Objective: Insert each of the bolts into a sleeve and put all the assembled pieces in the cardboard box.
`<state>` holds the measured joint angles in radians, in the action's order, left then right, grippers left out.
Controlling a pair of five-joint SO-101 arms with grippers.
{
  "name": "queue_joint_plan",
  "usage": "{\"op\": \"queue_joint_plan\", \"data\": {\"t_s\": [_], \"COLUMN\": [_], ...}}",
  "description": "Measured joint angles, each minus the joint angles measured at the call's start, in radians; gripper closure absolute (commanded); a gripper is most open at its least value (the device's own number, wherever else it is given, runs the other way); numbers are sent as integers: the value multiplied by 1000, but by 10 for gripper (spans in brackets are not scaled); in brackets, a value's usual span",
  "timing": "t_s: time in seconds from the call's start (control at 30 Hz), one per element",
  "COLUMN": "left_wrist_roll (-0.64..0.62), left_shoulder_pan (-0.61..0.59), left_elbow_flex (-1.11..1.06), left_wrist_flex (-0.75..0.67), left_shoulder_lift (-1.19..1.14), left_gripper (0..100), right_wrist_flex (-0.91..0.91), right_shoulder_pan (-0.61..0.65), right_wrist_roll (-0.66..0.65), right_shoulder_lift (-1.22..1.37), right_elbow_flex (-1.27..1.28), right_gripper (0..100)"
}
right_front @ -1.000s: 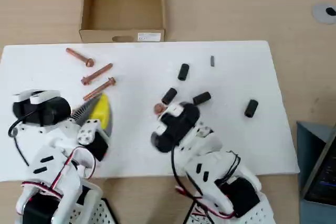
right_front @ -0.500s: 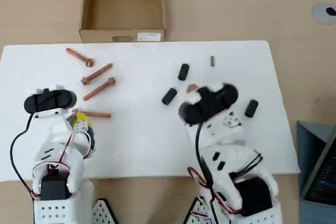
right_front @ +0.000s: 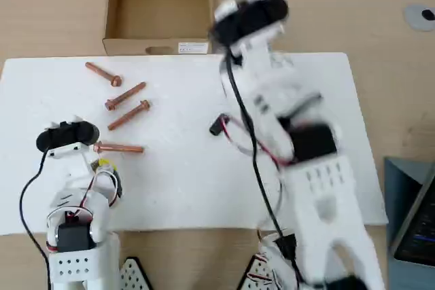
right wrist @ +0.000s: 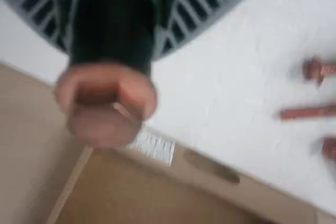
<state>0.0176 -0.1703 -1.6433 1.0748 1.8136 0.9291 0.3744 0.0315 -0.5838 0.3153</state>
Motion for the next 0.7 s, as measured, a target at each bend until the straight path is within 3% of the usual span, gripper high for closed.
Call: {"op": "queue_joint_plan", "data": {"t_s": [0.43, 0.7], "left_wrist_roll": [0, 0], "left_shoulder_pan": [0, 0], "left_elbow_flex": [-2, -2], "left_wrist_flex": [0, 0], "left_shoulder_lift": [0, 0], "left_gripper": [998, 998], "right_wrist_flex": [-12, -15], "right_shoulder_pan": [0, 0], "right_wrist_roll": [0, -115], "right_shoulder_lift": [832, 1318], "right_elbow_flex": [-779, -1295], "right_gripper": [988, 988]}}
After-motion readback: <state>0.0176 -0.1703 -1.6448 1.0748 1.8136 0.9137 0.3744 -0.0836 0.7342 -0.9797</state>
